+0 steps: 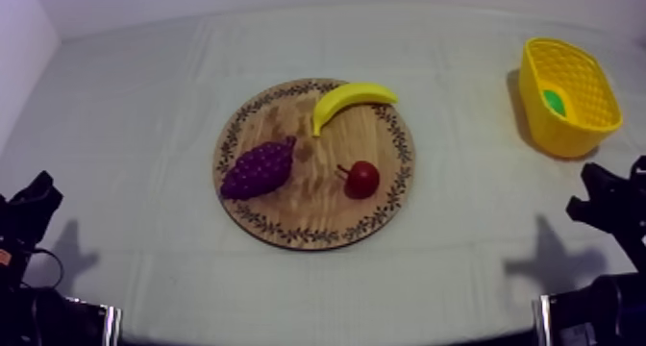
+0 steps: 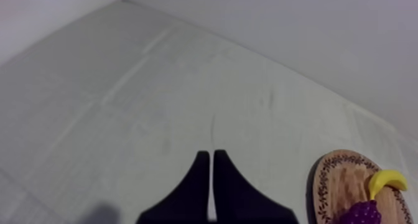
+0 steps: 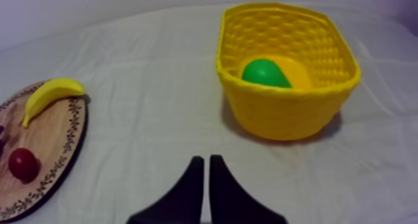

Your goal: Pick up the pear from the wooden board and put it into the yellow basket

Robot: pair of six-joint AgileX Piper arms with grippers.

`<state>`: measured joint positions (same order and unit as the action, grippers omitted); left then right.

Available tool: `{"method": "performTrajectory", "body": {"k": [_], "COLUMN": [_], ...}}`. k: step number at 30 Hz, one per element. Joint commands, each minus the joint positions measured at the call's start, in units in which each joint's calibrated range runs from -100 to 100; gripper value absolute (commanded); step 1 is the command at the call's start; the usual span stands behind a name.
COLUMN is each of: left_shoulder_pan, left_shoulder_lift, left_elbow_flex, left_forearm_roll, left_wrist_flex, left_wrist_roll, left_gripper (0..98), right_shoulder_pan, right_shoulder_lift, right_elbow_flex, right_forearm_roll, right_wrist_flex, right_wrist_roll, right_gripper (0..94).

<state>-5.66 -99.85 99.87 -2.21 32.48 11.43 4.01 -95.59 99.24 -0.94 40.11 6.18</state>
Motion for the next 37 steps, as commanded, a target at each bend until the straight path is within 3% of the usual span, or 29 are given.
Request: {"method": "performTrajectory", "body": {"k": [1, 6, 37], "left_shoulder_pan": [-0.02, -0.02, -0.02], "left_shoulder_lift": [0.02, 0.02, 0.02], "left_elbow_flex": [0.02, 0.02, 0.02], "left_forearm_roll": [-0.02, -0.02, -0.02], "left_wrist_flex": [0.01, 0.01, 0.01], "left_wrist_roll": [0.01, 0.0, 0.02], "left_gripper": [0.1, 0.1, 0.1], "right_shoulder_pan": [0.14, 0.32, 0.35], "right_shoulder_lift": [-0.07, -0.08, -0.08], "right_elbow_flex": [0.25, 0.49, 0.54], "right_forearm_roll": [-0.02, -0.07, -0.11], "right_wrist_flex": [-0.65, -1.27, -1.48], "right_wrist_roll": [3.96, 6.23, 6.11], "right_gripper": [0.5, 0.4, 0.4]}}
